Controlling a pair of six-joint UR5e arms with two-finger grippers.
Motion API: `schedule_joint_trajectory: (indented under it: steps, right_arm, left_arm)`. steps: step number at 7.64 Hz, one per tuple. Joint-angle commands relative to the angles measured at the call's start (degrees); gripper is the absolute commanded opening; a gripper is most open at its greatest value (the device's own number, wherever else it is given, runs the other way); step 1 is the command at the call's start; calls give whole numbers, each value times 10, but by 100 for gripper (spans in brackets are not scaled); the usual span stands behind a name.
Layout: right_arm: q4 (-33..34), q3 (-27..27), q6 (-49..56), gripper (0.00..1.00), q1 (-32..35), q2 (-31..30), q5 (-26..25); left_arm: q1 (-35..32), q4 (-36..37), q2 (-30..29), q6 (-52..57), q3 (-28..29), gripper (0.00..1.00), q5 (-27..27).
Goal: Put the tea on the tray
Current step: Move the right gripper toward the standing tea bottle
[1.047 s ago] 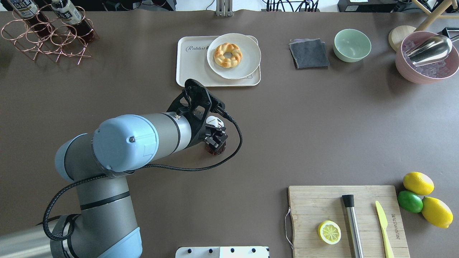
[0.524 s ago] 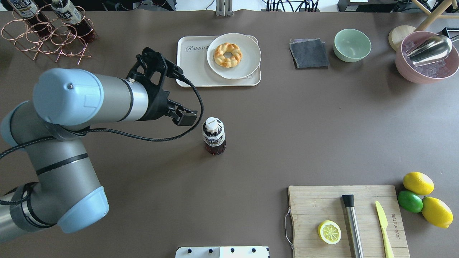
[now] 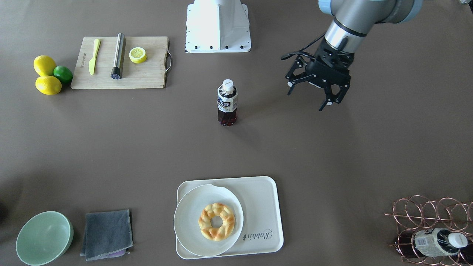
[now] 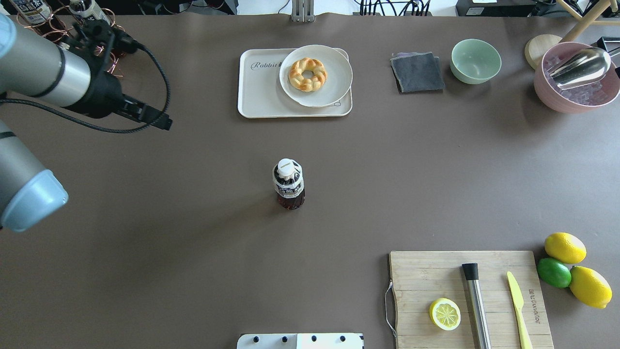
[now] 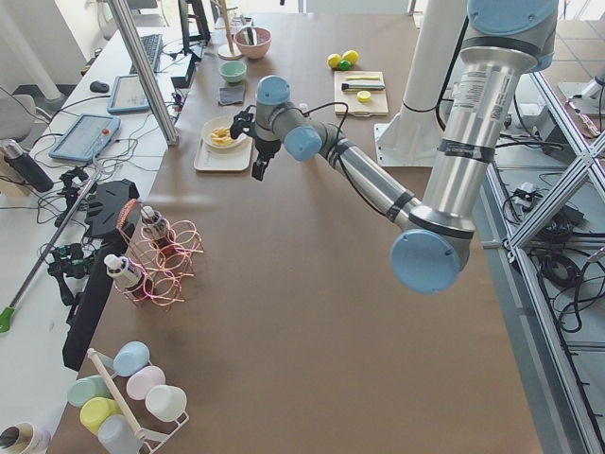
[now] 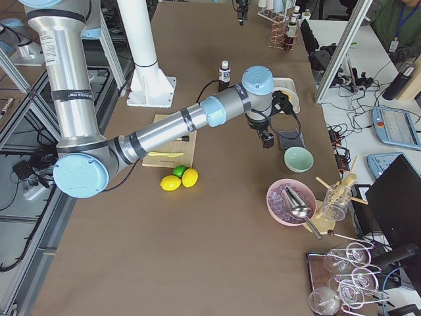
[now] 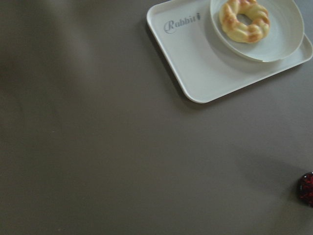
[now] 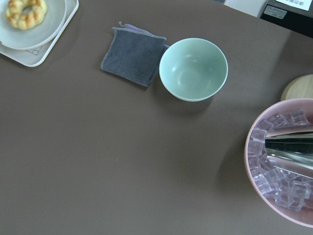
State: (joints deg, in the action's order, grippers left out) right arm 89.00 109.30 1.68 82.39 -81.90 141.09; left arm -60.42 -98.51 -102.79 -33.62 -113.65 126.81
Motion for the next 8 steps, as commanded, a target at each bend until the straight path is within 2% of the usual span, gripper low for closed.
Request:
schedule_joint_trajectory:
  steps: [1, 2, 4, 7, 8]
  right_arm:
    - [-3, 40, 0, 100, -35, 14, 15]
    - [-3, 42, -1, 100, -59, 46, 23]
    - [-23, 47, -90, 100, -127, 107, 16]
    - [-257, 41, -310, 100, -308, 127, -166]
    - [-282, 43, -344, 100, -367, 135, -237]
  left_arm:
    - [-146, 8, 159, 197, 23, 97, 27]
    - [-198, 5, 202, 284, 52, 97, 28]
    - [-246, 3, 215, 384, 77, 97, 28]
    - [-247, 0, 227, 385, 83, 97, 30]
    - [-247, -1, 227, 385, 86, 97, 30]
